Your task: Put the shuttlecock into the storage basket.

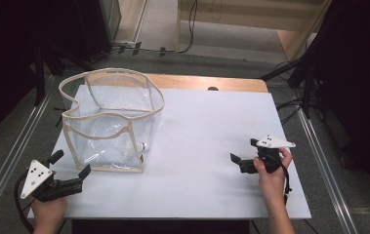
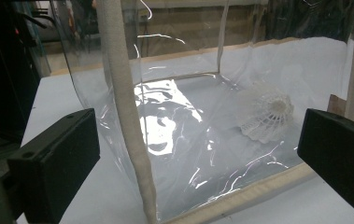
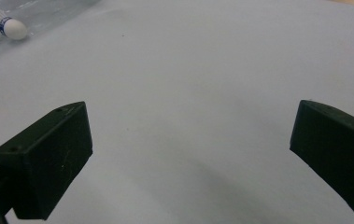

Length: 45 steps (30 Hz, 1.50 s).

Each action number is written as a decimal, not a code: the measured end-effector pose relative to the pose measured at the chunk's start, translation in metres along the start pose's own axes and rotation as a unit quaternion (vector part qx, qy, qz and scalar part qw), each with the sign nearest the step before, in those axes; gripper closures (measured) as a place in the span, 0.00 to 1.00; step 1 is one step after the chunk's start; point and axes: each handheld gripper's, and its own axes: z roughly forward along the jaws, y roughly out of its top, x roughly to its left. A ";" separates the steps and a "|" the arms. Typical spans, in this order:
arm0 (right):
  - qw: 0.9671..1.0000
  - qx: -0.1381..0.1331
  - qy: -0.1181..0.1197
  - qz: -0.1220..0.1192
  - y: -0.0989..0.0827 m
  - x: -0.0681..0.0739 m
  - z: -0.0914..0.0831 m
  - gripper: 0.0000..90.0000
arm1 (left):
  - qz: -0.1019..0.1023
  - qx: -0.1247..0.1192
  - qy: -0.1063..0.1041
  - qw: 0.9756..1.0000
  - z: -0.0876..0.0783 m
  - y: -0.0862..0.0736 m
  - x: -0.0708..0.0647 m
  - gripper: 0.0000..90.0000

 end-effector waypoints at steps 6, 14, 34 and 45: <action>1.000 0.000 -0.007 0.007 -0.007 -0.005 -0.005 0.00 | 0.001 0.001 -0.001 1.000 0.000 0.000 0.000 0.00; 1.000 0.003 -0.012 0.011 -0.014 -0.010 -0.010 0.00 | 0.001 0.001 0.000 1.000 0.000 0.000 0.000 0.00; 0.999 -0.003 -0.025 0.025 -0.028 -0.020 -0.026 0.00 | -0.001 0.002 0.001 1.000 0.000 0.000 0.000 0.00; 0.999 -0.010 -0.029 0.030 -0.036 -0.025 -0.035 0.00 | -0.001 0.002 0.001 1.000 0.000 0.000 0.000 0.00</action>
